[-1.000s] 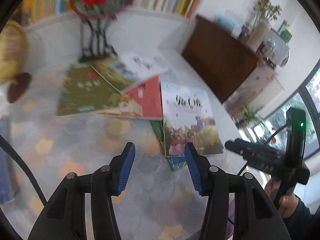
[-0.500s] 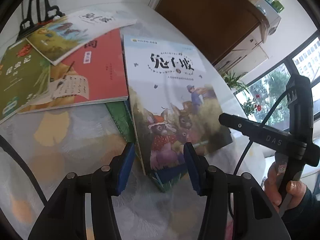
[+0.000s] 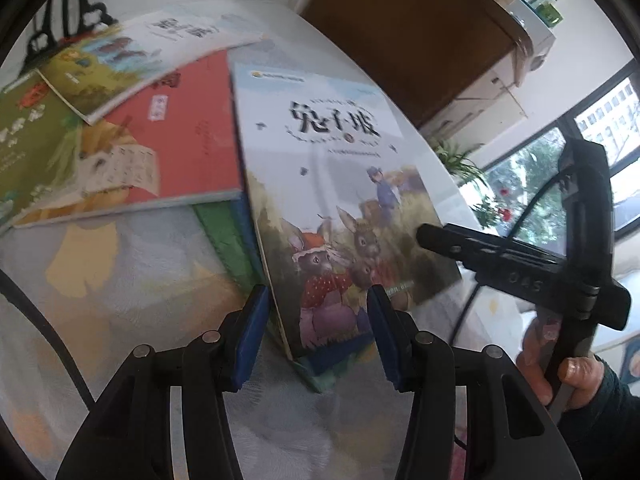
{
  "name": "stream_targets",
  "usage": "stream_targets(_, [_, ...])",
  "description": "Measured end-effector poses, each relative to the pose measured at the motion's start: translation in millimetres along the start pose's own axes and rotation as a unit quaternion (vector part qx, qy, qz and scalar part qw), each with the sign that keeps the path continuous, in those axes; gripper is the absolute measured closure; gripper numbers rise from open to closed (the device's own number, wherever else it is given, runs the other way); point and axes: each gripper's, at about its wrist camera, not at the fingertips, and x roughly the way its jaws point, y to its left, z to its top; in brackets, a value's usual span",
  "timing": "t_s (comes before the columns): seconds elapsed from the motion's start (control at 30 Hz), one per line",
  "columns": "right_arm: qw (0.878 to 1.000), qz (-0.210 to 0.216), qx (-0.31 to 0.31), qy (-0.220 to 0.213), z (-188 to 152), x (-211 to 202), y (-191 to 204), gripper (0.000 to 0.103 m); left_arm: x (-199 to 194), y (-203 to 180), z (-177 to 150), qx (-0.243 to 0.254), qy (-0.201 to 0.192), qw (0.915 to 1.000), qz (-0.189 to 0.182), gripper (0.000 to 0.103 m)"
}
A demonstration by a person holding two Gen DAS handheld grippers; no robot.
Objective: Organize books
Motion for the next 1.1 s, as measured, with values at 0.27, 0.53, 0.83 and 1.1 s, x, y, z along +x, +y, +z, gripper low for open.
stream_targets(0.27, [0.999, -0.021, -0.030, -0.012, -0.8, -4.2, 2.0, 0.054, -1.3, -1.8, -7.4, -0.002, -0.004, 1.0000, 0.005, 0.055])
stream_targets(0.53, [0.998, -0.015, -0.065, 0.005, 3.6, 2.2, 12.4, 0.053, -1.7, -8.5, -14.4, 0.000, 0.000, 0.9997, 0.024, 0.055])
stream_targets(0.83, [0.995, -0.013, -0.096, 0.033, -41.0, -7.6, 26.2, 0.048, -23.4, -13.0, -67.1, -0.010, 0.009, 0.9994, 0.031, 0.055])
stream_targets(1.1, [0.987, -0.008, -0.149, 0.055, -100.5, -14.0, 45.5, 0.045, -33.9, -2.9, -106.6, -0.049, 0.027, 0.9980, 0.030, 0.055])
